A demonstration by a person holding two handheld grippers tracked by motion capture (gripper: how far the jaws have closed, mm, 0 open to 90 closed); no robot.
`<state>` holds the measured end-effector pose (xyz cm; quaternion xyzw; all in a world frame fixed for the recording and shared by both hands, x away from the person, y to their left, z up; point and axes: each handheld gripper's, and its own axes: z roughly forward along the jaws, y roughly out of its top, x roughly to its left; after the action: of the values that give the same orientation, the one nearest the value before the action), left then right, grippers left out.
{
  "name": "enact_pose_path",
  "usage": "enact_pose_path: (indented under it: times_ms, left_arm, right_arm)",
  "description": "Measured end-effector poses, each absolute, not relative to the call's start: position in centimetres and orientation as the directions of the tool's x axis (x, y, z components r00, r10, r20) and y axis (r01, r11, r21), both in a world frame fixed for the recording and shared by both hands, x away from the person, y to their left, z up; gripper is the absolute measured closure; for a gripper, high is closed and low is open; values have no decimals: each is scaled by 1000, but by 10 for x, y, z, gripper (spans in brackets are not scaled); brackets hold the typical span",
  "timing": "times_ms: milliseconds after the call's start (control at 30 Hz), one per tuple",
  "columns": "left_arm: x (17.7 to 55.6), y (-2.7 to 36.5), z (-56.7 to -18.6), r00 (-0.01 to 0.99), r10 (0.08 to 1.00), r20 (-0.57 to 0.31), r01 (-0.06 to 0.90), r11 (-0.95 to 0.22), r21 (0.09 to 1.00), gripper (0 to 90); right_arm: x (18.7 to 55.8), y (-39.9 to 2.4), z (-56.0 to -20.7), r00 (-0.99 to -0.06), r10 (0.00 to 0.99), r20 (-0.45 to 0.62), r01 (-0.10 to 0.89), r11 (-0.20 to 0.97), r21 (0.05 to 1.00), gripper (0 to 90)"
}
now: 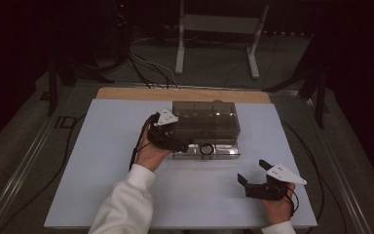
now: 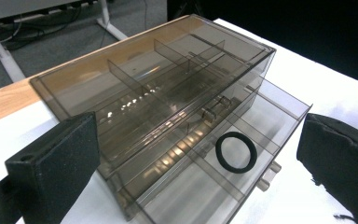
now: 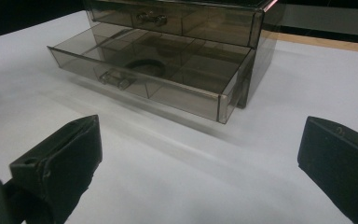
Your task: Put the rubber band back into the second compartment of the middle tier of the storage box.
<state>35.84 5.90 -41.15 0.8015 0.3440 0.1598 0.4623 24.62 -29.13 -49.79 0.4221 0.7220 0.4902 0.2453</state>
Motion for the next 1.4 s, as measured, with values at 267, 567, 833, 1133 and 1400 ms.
enact_pose_path:
  times_ms: [267,567,833,1133,1400]
  left_arm:
    - [350,79,-408,696,717,-37,385,-329,862,3]
    - [342,98,-409,675,738,-7,367,-328,871,3]
    - [336,114,-411,663,748,14,354,-330,875,3]
    - [325,140,-418,636,772,28,352,-322,879,3]
    - [315,164,-425,606,795,29,346,-296,890,3]
  right_arm:
    - [246,-291,-498,-525,849,58,369,166,914,2]
    - [246,-290,-498,-526,849,59,373,167,913,2]
    - [246,-290,-499,-527,848,61,374,167,912,2]
    - [246,-290,-499,-526,848,63,376,165,912,2]
    - [246,-289,-499,-531,845,62,371,166,913,3]
